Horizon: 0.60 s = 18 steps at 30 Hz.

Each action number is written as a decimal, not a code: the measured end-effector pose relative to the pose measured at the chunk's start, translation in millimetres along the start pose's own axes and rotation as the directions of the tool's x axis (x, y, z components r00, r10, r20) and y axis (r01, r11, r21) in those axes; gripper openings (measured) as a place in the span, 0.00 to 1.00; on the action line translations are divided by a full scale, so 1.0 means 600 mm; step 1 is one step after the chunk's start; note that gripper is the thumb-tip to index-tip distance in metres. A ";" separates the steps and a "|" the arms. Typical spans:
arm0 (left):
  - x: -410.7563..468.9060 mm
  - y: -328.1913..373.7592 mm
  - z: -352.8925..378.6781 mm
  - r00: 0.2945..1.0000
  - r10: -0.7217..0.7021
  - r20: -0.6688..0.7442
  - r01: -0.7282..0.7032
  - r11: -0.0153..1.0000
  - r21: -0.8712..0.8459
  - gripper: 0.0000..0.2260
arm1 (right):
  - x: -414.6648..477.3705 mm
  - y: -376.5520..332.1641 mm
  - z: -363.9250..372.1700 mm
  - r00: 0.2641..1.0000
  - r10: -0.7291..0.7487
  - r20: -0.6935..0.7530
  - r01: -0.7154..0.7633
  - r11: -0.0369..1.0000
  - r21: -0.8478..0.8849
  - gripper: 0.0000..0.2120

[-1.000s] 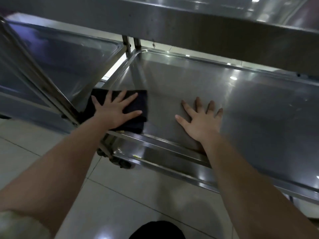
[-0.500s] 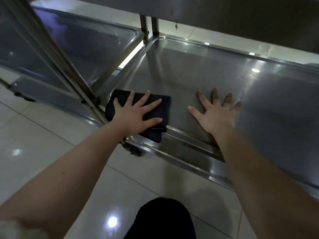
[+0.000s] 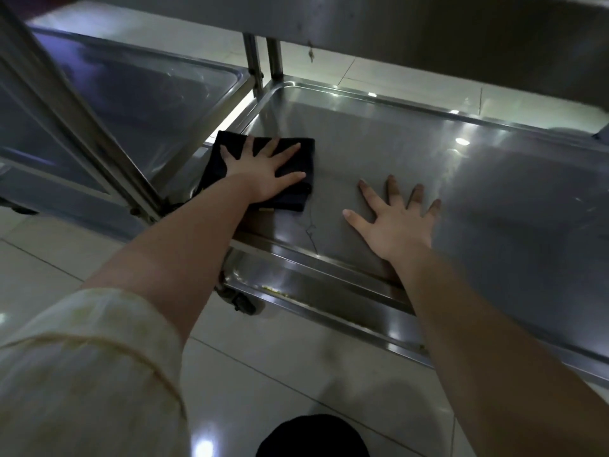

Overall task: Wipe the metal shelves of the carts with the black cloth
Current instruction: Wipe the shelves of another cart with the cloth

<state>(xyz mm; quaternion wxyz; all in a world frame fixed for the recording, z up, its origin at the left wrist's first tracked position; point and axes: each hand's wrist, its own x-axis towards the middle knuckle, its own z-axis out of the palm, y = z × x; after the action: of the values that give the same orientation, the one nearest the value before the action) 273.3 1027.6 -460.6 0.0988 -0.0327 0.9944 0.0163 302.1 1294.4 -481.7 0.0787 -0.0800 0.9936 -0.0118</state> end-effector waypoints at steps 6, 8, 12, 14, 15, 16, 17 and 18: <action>-0.150 0.007 0.036 0.992 0.100 0.078 -0.101 0.995 0.006 0.32 | -0.005 -0.003 -0.008 1.000 -0.009 0.029 0.009 1.000 -0.014 0.36; -0.170 -0.009 0.036 0.993 0.088 0.078 -0.086 0.996 -0.023 0.31 | -0.008 -0.003 -0.009 0.999 -0.016 0.034 0.016 1.000 -0.012 0.36; -0.149 -0.062 0.021 0.998 -0.017 0.067 0.020 0.999 -0.043 0.32 | -0.018 -0.001 -0.012 0.984 -0.170 0.046 0.172 0.983 -0.059 0.34; -0.137 -0.072 0.020 0.996 -0.045 0.071 0.047 0.999 -0.022 0.33 | -0.023 0.001 -0.010 0.955 -0.291 0.059 0.295 0.952 -0.080 0.34; -0.136 -0.071 0.022 0.996 -0.051 0.073 0.052 0.999 -0.012 0.33 | -0.023 0.002 -0.010 0.947 -0.314 0.066 0.319 0.944 -0.085 0.34; -0.139 -0.065 0.025 0.996 -0.054 0.072 0.054 0.999 -0.002 0.33 | -0.023 0.003 -0.009 0.947 -0.312 0.073 0.318 0.944 -0.089 0.35; -0.145 -0.055 0.027 0.996 -0.055 0.069 0.055 0.999 0.002 0.33 | -0.021 0.003 -0.010 0.950 -0.301 0.080 0.308 0.947 -0.092 0.35; -0.154 -0.039 0.029 0.996 -0.050 0.068 0.050 0.999 0.001 0.32 | -0.019 0.003 -0.009 0.954 -0.288 0.087 0.296 0.951 -0.092 0.35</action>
<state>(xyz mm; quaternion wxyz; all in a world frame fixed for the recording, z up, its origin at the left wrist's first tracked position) 368.7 1010.7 -459.9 0.1330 -0.0569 0.9894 0.0152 312.1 1298.1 -474.4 0.1076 -0.2305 0.9666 0.0314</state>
